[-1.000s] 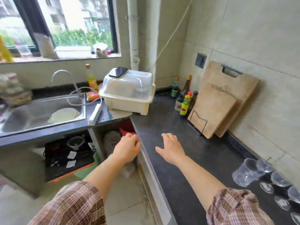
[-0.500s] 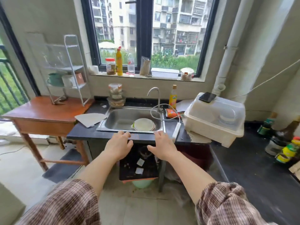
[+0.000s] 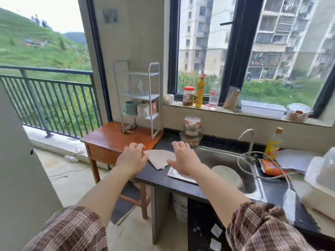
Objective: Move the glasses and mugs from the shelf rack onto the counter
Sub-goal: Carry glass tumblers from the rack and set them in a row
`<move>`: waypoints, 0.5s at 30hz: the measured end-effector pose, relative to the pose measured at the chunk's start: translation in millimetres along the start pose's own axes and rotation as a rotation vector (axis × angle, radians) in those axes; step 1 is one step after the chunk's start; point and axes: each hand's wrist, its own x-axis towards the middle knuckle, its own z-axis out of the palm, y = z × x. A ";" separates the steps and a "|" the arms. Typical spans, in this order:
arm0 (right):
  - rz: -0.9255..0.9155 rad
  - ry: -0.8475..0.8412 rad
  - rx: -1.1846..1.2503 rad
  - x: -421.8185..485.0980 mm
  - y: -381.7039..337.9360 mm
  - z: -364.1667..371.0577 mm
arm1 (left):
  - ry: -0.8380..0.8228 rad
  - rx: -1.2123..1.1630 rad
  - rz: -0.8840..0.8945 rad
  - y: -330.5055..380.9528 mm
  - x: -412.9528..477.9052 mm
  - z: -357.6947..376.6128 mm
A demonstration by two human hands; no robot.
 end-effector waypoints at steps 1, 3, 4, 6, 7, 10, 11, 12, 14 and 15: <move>-0.018 0.002 0.004 21.8 -4.8 2.8 | 0.007 -0.007 -0.012 -9.8 18.0 -1.3; -0.049 0.006 0.019 66.3 -11.9 9.1 | 0.027 -0.025 -0.031 -26.7 55.7 -2.5; -0.059 0.007 0.029 88.8 -14.2 12.1 | 0.036 -0.039 -0.039 -33.7 75.1 -2.5; -0.067 0.009 0.043 135.3 -17.5 16.2 | 0.038 -0.064 -0.060 -45.3 114.9 -2.8; -0.067 0.011 0.047 158.6 -18.9 16.6 | 0.037 -0.063 -0.070 -50.5 135.2 -3.9; -0.072 0.015 0.061 225.6 -22.8 15.1 | 0.062 -0.070 -0.086 -65.1 194.7 -9.8; -0.078 0.019 0.067 246.6 -23.8 14.3 | 0.076 -0.078 -0.082 -69.5 213.1 -11.7; -0.081 0.024 0.073 266.8 -25.0 13.3 | 0.086 -0.081 -0.075 -73.8 230.6 -13.6; -0.085 0.028 0.082 303.2 -27.7 12.1 | 0.096 -0.077 -0.070 -81.9 262.6 -18.0; -0.089 0.024 0.083 319.9 -29.6 11.8 | 0.101 -0.077 -0.075 -86.6 277.9 -20.3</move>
